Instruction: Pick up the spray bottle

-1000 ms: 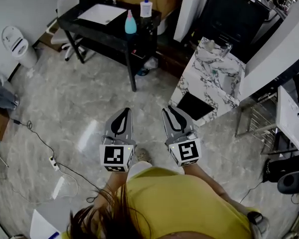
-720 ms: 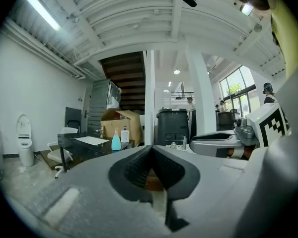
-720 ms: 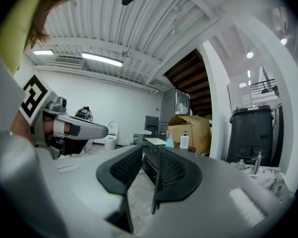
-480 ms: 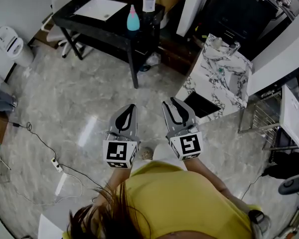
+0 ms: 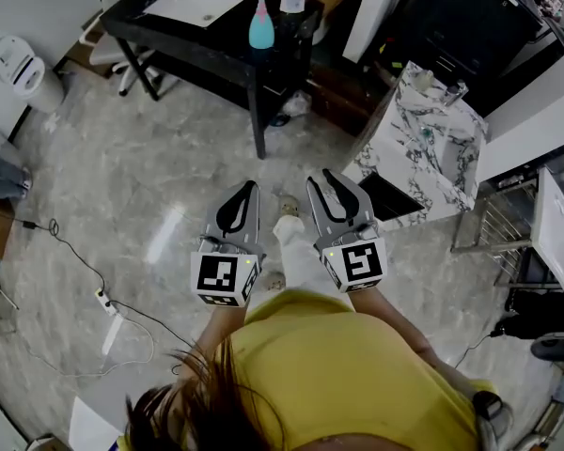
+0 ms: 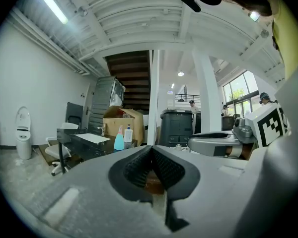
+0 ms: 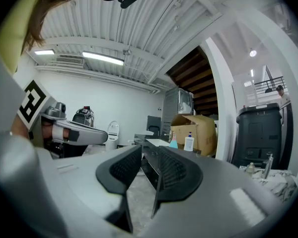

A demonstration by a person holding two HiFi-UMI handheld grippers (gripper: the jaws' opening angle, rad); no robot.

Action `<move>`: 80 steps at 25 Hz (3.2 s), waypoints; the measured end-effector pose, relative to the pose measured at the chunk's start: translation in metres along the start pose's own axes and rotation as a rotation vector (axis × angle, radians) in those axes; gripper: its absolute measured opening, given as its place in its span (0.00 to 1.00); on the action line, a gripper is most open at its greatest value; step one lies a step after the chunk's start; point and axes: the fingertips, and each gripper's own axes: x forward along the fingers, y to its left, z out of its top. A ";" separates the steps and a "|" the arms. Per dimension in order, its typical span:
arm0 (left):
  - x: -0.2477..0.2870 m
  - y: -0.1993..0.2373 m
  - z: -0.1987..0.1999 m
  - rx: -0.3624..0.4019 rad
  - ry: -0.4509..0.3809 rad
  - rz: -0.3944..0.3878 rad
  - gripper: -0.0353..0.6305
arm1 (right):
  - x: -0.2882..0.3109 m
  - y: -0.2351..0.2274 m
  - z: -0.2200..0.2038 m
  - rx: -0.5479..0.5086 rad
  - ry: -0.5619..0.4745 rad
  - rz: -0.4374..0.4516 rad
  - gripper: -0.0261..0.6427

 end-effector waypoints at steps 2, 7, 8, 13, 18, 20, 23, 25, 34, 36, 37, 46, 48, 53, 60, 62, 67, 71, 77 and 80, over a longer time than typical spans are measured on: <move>0.013 0.008 -0.001 0.006 -0.003 -0.004 0.05 | 0.016 -0.007 -0.003 0.004 -0.005 0.006 0.19; 0.059 0.038 0.003 0.005 0.002 0.015 0.05 | 0.071 -0.035 -0.008 0.012 -0.002 0.024 0.19; 0.069 0.045 0.004 0.003 -0.001 0.020 0.05 | 0.084 -0.041 -0.006 0.006 -0.006 0.031 0.19; 0.127 0.078 0.014 -0.009 -0.013 0.032 0.05 | 0.147 -0.073 -0.003 -0.017 -0.008 0.063 0.19; 0.178 0.104 0.023 -0.016 -0.011 0.060 0.05 | 0.205 -0.103 -0.001 -0.019 -0.009 0.109 0.19; 0.197 0.116 0.027 -0.019 -0.008 0.074 0.05 | 0.229 -0.114 -0.002 -0.013 0.000 0.127 0.20; 0.222 0.131 0.031 -0.025 -0.007 0.093 0.05 | 0.259 -0.128 -0.006 -0.016 0.012 0.154 0.20; 0.237 0.140 0.032 -0.028 -0.004 0.107 0.05 | 0.277 -0.137 -0.008 -0.016 0.016 0.173 0.20; 0.288 0.160 0.035 -0.023 -0.005 0.142 0.05 | 0.325 -0.169 -0.019 -0.015 0.010 0.219 0.20; 0.294 0.162 0.034 -0.031 0.000 0.144 0.05 | 0.330 -0.173 -0.023 -0.008 0.015 0.222 0.20; 0.297 0.163 0.033 -0.036 0.002 0.146 0.05 | 0.332 -0.174 -0.025 -0.005 0.020 0.223 0.21; 0.325 0.180 0.025 -0.047 0.018 0.135 0.05 | 0.349 -0.174 -0.029 -0.020 0.026 0.249 0.25; 0.337 0.188 0.027 -0.048 0.010 0.121 0.05 | 0.358 -0.176 -0.031 -0.036 0.023 0.241 0.26; 0.372 0.213 0.033 -0.027 0.012 0.062 0.05 | 0.393 -0.183 -0.046 -0.027 0.053 0.216 0.31; 0.419 0.254 0.028 -0.022 0.053 -0.044 0.05 | 0.448 -0.181 -0.064 -0.012 0.091 0.180 0.38; 0.431 0.266 0.027 -0.020 0.061 -0.072 0.05 | 0.460 -0.180 -0.075 -0.012 0.110 0.166 0.40; 0.452 0.288 0.021 -0.025 0.086 -0.146 0.05 | 0.483 -0.177 -0.094 0.004 0.150 0.119 0.46; 0.460 0.299 0.012 -0.032 0.114 -0.204 0.05 | 0.494 -0.175 -0.104 0.001 0.179 0.072 0.50; 0.467 0.313 0.001 -0.060 0.145 -0.233 0.05 | 0.511 -0.170 -0.121 -0.007 0.225 0.071 0.58; 0.470 0.318 -0.003 -0.072 0.154 -0.232 0.05 | 0.520 -0.170 -0.129 -0.009 0.249 0.073 0.58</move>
